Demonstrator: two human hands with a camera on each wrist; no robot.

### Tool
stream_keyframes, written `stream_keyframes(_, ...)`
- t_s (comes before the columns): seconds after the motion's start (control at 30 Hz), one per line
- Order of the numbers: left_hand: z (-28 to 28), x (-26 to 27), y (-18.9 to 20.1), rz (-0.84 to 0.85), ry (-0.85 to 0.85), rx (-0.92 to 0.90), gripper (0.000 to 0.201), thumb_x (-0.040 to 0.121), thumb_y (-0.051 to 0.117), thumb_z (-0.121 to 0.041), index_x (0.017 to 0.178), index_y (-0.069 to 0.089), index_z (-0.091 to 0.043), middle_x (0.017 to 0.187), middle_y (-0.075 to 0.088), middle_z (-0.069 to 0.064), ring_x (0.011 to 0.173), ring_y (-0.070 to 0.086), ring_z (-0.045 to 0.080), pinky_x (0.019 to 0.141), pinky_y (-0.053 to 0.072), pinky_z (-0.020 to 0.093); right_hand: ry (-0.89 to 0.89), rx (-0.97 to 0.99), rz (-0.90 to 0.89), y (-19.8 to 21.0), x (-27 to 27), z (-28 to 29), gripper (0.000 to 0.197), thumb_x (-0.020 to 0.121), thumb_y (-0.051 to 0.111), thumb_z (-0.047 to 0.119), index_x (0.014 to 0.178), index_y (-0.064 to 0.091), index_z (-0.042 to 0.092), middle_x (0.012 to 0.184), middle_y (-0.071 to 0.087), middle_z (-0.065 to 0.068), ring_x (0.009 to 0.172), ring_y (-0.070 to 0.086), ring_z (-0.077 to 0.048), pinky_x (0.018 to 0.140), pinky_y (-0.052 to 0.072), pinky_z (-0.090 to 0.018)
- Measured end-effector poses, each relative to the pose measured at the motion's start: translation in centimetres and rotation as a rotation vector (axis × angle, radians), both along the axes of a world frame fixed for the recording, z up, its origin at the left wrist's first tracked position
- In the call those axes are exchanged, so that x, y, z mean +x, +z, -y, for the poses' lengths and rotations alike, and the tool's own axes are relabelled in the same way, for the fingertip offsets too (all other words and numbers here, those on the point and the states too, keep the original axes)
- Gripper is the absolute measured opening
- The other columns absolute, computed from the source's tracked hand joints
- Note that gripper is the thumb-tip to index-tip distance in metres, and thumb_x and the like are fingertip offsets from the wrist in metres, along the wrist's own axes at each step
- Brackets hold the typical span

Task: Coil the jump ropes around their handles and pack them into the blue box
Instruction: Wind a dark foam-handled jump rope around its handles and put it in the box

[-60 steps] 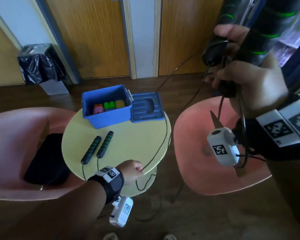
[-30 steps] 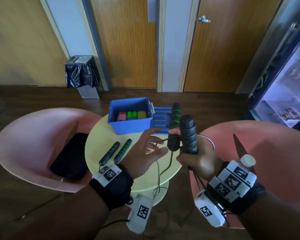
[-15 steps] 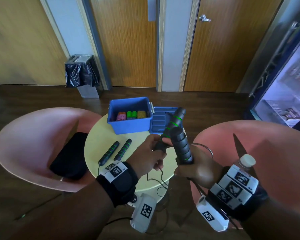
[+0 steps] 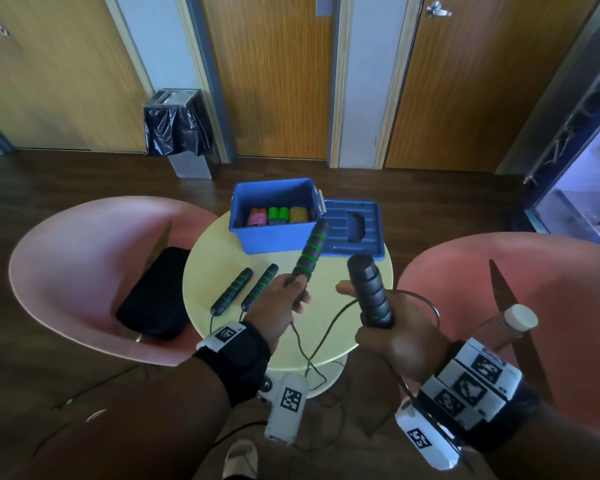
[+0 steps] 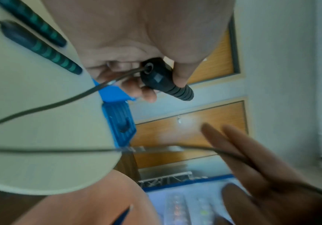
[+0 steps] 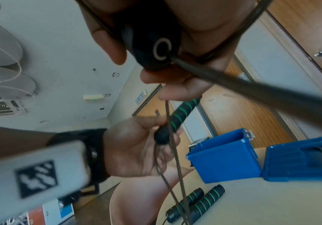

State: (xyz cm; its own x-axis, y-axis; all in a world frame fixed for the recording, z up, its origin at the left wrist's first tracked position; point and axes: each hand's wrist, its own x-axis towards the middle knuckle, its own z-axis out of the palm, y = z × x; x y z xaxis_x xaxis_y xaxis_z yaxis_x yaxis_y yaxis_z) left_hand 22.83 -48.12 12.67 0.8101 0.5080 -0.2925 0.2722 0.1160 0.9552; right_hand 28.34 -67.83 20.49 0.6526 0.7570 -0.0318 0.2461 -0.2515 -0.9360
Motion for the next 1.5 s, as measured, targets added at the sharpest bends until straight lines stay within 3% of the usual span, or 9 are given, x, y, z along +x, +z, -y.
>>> stream_keyframes(0.1, -3.4, 0.4, -3.4, -0.039, 0.116, 0.042, 0.012, 0.099, 0.056, -0.018, 0.108, 0.050, -0.012, 0.084, 0.059, 0.003, 0.060, 0.044, 0.012, 0.051, 0.036, 0.021, 0.089, 0.018, -0.220, -1.8, 0.8, -0.1, 0.040, 0.062, 0.060, 0.007, 0.100, 0.072, 0.012, 0.083, 0.073, 0.001, 0.066, 0.058, -0.010, 0.063, 0.045, -0.022)
stream_keyframes(0.2, -6.3, 1.5, -5.8, -0.081, 0.130, -0.018, 0.016, 0.095, 0.060, -0.008, 0.100, 0.044, -0.010, 0.071, 0.048, 0.006, 0.054, 0.041, 0.015, 0.043, 0.037, 0.021, 0.159, 0.027, -0.439, -3.5, 1.1, -0.1, 0.029, 0.063, 0.061, -0.003, 0.090, 0.072, 0.004, 0.072, 0.067, -0.014, 0.059, 0.056, -0.020, 0.055, 0.045, -0.026)
stream_keyframes(0.33, -8.7, 4.2, -9.6, -0.242, 0.003, 0.204, 0.036, 0.074, 0.064, -0.046, 0.075, 0.050, -0.013, 0.059, 0.049, 0.003, 0.053, 0.044, 0.021, 0.054, 0.036, 0.030, 0.152, -0.052, -0.457, -4.9, 0.3, -0.4, 0.020, 0.061, 0.064, 0.004, 0.079, 0.068, -0.006, 0.067, 0.063, -0.028, 0.058, 0.060, -0.019, 0.055, 0.045, -0.024)
stream_keyframes(0.4, -8.8, 5.3, -10.7, -0.355, -0.049, 0.276, 0.039, 0.077, 0.060, -0.049, 0.101, 0.049, -0.020, 0.075, 0.059, 0.005, 0.062, 0.054, 0.025, 0.058, 0.044, 0.033, 0.146, -0.096, -0.476, -5.7, -0.1, -0.8, 0.015, 0.063, 0.062, 0.000, 0.075, 0.067, -0.007, 0.068, 0.065, -0.030, 0.055, 0.061, -0.013, 0.054, 0.045, -0.020)
stream_keyframes(0.5, -8.2, 5.9, -11.5, -0.495, -0.289, 0.520, 0.050, 0.093, 0.041, -0.029, 0.132, 0.025, -0.057, 0.116, 0.055, -0.010, 0.092, 0.063, 0.015, 0.080, 0.048, 0.026, 0.097, -0.128, -0.514, -7.5, -0.6, -0.8, 0.010, 0.065, 0.061, 0.002, 0.074, 0.066, 0.002, 0.060, 0.062, -0.023, 0.045, 0.057, -0.009, 0.048, 0.042, -0.017)
stream_keyframes(0.7, -7.9, 7.2, -15.7, -0.460, -0.517, 0.750, 0.035, 0.098, 0.045, -0.015, 0.123, 0.060, -0.034, 0.107, 0.047, 0.011, 0.079, 0.059, 0.031, 0.077, 0.051, 0.036, -0.165, -0.150, -0.569, -10.3, -1.0, -1.3, 0.023, 0.052, 0.067, 0.025, 0.068, 0.066, 0.008, 0.052, 0.051, -0.021, 0.046, 0.049, -0.026, 0.046, 0.038, -0.025)
stream_keyframes(0.93, -8.3, 7.4, -16.3, -0.691, -0.591, 0.972, 0.059, 0.090, 0.046, -0.015, 0.136, 0.041, -0.052, 0.123, 0.040, 0.004, 0.108, 0.051, 0.028, 0.092, 0.049, 0.042, -0.158, -0.174, -0.445, -9.8, -0.5, -2.3, 0.037, 0.054, 0.062, 0.033, 0.072, 0.059, 0.000, 0.050, 0.056, -0.017, 0.044, 0.049, -0.019, 0.048, 0.039, -0.022)
stream_keyframes(1.33, -6.5, 4.4, -14.6, -0.741, -0.474, 0.921, 0.074, 0.088, 0.060, -0.035, 0.150, 0.020, -0.042, 0.156, 0.009, 0.002, 0.138, 0.028, 0.028, 0.104, 0.038, 0.046, -0.130, -0.188, -0.429, -9.6, 0.0, -1.7, 0.013, 0.059, 0.060, 0.015, 0.069, 0.061, 0.007, 0.051, 0.053, -0.012, 0.049, 0.054, -0.026, 0.055, 0.043, -0.031)
stream_keyframes(1.5, -3.5, 1.4, -11.7, -0.407, -0.440, 0.721, 0.054, 0.084, 0.059, -0.021, 0.136, 0.046, -0.031, 0.144, 0.040, -0.004, 0.130, 0.043, 0.017, 0.107, 0.039, 0.034, -0.107, -0.109, -0.407, -7.9, 0.5, -2.2, 0.010, 0.060, 0.059, 0.008, 0.065, 0.064, 0.014, 0.052, 0.051, -0.012, 0.051, 0.053, -0.027, 0.058, 0.046, -0.037)
